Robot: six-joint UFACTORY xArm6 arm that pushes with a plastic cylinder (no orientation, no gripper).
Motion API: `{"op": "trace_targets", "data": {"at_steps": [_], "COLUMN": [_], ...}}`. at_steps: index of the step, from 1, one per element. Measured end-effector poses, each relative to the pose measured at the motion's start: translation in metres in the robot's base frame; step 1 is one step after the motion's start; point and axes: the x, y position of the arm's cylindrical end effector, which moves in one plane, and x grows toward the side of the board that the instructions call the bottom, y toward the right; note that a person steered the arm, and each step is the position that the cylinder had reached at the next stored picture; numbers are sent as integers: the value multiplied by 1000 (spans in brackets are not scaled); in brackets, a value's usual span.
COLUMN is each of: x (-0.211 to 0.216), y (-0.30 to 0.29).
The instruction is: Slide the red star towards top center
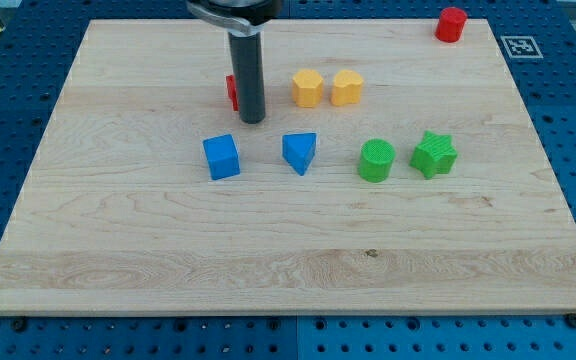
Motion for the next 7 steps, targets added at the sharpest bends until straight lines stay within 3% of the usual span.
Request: {"op": "trace_targets", "data": {"at_steps": [3, 7], "x": [-20, -99], "y": [-30, -38]}}
